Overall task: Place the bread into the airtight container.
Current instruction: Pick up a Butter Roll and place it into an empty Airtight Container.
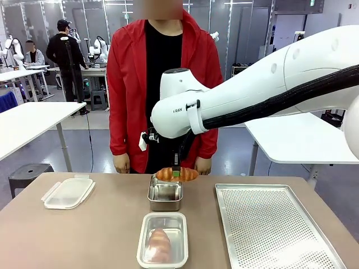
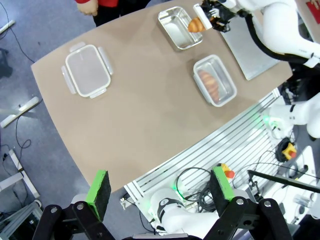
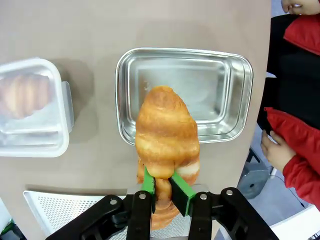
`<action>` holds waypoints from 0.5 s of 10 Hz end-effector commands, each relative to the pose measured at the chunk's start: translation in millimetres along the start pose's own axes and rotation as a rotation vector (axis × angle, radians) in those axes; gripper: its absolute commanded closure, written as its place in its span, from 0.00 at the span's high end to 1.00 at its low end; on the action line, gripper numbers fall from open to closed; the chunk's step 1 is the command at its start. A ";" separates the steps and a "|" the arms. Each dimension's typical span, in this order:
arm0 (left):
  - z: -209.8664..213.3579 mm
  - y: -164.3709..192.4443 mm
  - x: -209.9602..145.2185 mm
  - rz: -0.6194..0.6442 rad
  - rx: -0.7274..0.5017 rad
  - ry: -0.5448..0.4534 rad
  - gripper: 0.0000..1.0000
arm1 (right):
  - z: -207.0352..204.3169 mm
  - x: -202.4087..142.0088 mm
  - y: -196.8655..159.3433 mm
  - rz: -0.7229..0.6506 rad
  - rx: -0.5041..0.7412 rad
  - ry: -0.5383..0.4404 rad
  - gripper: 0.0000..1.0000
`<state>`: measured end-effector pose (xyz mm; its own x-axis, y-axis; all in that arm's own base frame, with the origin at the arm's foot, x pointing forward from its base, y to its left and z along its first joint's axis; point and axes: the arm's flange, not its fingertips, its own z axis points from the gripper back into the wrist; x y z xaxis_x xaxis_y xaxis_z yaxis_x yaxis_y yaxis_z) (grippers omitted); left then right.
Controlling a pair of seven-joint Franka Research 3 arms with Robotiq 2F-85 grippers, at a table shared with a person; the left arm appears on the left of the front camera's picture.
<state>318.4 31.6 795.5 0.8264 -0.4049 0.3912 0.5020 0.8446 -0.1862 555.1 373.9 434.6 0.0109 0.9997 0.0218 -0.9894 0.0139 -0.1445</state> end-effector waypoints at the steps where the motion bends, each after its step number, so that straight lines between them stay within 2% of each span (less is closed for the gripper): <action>1: 0.6 -0.5 -1.2 -0.009 -0.002 0.001 1.00 | 2.7 -4.7 6.1 0.000 -0.003 0.011 0.02; 2: 0.6 -0.5 -1.2 -0.009 -0.002 0.001 1.00 | 0.0 0.0 0.0 0.000 0.000 0.000 0.13; 3: 0.6 -0.5 -1.2 -0.009 -0.002 0.001 1.00 | 0.3 1.1 -2.3 -0.079 -0.087 -0.013 0.13; 5: 0.6 -0.5 -1.2 -0.009 -0.002 0.001 1.00 | -0.6 6.4 -7.4 -0.366 -0.098 0.000 0.13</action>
<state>318.4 31.6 795.5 0.8264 -0.4048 0.3913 0.5019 0.8446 -0.1862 562.4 373.9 440.1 0.1966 0.9775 0.0769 -0.9584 0.2081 -0.1953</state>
